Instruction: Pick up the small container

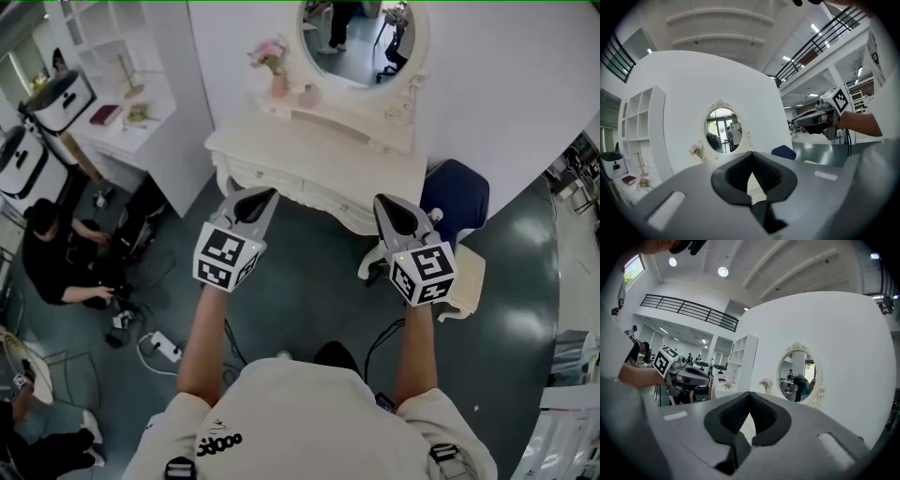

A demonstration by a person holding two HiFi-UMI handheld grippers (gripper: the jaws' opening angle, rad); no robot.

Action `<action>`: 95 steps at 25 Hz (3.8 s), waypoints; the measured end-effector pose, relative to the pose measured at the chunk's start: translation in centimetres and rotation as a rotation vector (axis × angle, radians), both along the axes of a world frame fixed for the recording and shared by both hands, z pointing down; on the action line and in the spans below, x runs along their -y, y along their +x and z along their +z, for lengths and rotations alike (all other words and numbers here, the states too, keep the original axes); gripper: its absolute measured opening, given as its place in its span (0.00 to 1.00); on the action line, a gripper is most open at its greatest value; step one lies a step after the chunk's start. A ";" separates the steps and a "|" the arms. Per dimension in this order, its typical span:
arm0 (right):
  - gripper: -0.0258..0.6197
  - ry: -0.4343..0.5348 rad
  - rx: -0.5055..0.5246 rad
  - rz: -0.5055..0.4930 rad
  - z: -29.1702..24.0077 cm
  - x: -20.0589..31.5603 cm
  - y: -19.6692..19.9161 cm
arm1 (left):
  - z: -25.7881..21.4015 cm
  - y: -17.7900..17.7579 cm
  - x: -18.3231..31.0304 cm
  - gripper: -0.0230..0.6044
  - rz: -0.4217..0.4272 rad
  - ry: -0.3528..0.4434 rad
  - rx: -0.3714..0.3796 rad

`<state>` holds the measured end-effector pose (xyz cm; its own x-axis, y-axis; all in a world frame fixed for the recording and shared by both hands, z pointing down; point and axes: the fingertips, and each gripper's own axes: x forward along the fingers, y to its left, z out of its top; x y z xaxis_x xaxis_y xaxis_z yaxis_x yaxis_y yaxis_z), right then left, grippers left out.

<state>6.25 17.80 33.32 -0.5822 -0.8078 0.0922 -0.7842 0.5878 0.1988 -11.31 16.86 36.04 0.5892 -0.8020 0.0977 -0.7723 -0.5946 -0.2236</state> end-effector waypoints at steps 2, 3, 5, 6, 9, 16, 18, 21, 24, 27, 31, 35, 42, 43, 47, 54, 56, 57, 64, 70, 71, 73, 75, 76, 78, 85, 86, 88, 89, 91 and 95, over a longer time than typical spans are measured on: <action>0.04 -0.011 0.002 0.006 0.5 0.3 -0.7 | 0.5 -0.7 0.5 0.07 0.003 -0.010 0.000; 0.04 -0.018 0.000 0.007 0.8 0.5 -1.1 | 0.8 -1.0 0.7 0.07 0.004 -0.016 0.000; 0.04 -0.028 -0.006 0.007 1.3 1.1 -1.7 | 1.4 -1.5 1.4 0.07 0.008 -0.025 0.000; 0.04 -0.028 -0.009 0.007 1.4 1.6 -2.0 | 1.6 -1.7 1.9 0.07 0.009 -0.026 0.001; 0.04 -0.026 -0.016 0.014 1.5 3.5 -2.3 | 1.7 -2.0 3.9 0.07 0.006 -0.023 -0.004; 0.04 -0.011 -0.033 -0.003 2.1 11.9 -1.0 | 2.7 -0.6 12.2 0.07 -0.010 -0.032 0.006; 0.04 -0.012 -0.032 -0.019 2.3 15.3 -0.5 | 2.7 0.0 15.4 0.07 -0.026 -0.038 0.005; 0.04 -0.018 -0.030 -0.036 2.3 20.7 0.9 | 2.3 1.3 20.4 0.07 -0.049 -0.038 0.007; 0.04 -0.040 -0.023 -0.045 2.2 26.4 2.9 | 1.5 3.1 25.4 0.07 -0.077 -0.040 -0.001; 0.04 -0.049 -0.017 -0.065 1.5 31.7 4.4 | 0.6 4.3 30.3 0.07 -0.109 -0.042 -0.007; 0.04 -0.053 -0.022 -0.103 1.0 37.7 5.3 | -0.1 5.3 36.1 0.07 -0.160 -0.044 -0.013; 0.04 -0.064 -0.022 -0.120 1.2 42.5 5.9 | 0.3 6.0 40.8 0.07 -0.186 -0.057 -0.017; 0.04 -0.092 -0.016 -0.094 2.2 48.0 5.6 | 2.6 5.1 47.5 0.07 -0.205 -0.125 -0.025; 0.04 -0.099 -0.013 -0.087 2.5 48.7 5.4 | 3.1 4.8 48.6 0.07 -0.202 -0.134 -0.027; 0.04 -0.125 0.000 -0.043 3.7 51.8 4.2 | 4.7 3.3 53.0 0.10 -0.162 -0.156 -0.029; 0.04 -0.175 0.010 0.056 6.0 55.1 2.3 | 7.2 2.0 59.3 0.10 -0.070 -0.177 -0.020; 0.04 -0.191 0.006 0.077 6.5 55.7 1.8 | 8.2 2.1 61.1 0.11 -0.042 -0.197 -0.018; 0.04 -0.199 0.006 0.088 6.8 56.0 1.7 | 8.8 2.3 62.0 0.12 -0.029 -0.209 -0.016; 0.04 -0.266 0.003 0.171 9.5 57.7 1.4 | 14.1 2.8 67.0 0.30 0.036 -0.299 0.004; 0.04 -0.310 -0.005 0.228 11.9 58.5 2.4 | 18.7 3.4 70.6 0.40 0.047 -0.358 0.035; 0.04 -0.318 -0.007 0.235 12.2 58.6 2.6 | 19.2 3.6 71.0 0.40 0.049 -0.364 0.040; 0.04 -0.332 -0.011 0.247 12.9 58.7 2.9 | 19.9 3.9 71.8 0.40 0.049 -0.364 0.035; 0.04 -0.344 -0.013 0.254 13.5 58.6 3.1 | 20.4 4.2 72.5 0.40 0.046 -0.363 0.024; 0.04 -0.350 -0.014 0.257 13.7 58.6 3.2 | 20.6 4.3 72.7 0.39 0.047 -0.364 0.023; 0.04 -0.358 -0.015 0.264 14.0 58.5 3.5 | 21.1 4.7 73.0 0.38 0.050 -0.364 0.029; 0.04 -0.373 -0.022 0.280 14.3 58.3 4.3 | 21.3 5.5 73.8 0.27 0.033 -0.330 0.020; 0.04 -0.373 -0.021 0.281 14.3 58.3 4.4 | 21.3 5.4 73.9 0.26 0.028 -0.329 0.018; 0.04 -0.373 -0.023 0.283 14.2 58.1 4.6 | 21.4 5.4 73.9 0.26 0.017 -0.335 0.017; 0.04 -0.372 -0.025 0.284 14.1 58.0 4.7 | 21.5 5.4 73.9 0.26 0.012 -0.340 0.017; 0.04 -0.363 -0.027 0.285 13.7 57.9 4.8 | 21.4 5.2 73.7 0.26 0.006 -0.346 0.010; 0.04 -0.331 -0.023 0.282 12.2 57.7 5.1 | 19.7 4.8 72.1 0.26 0.018 -0.341 0.000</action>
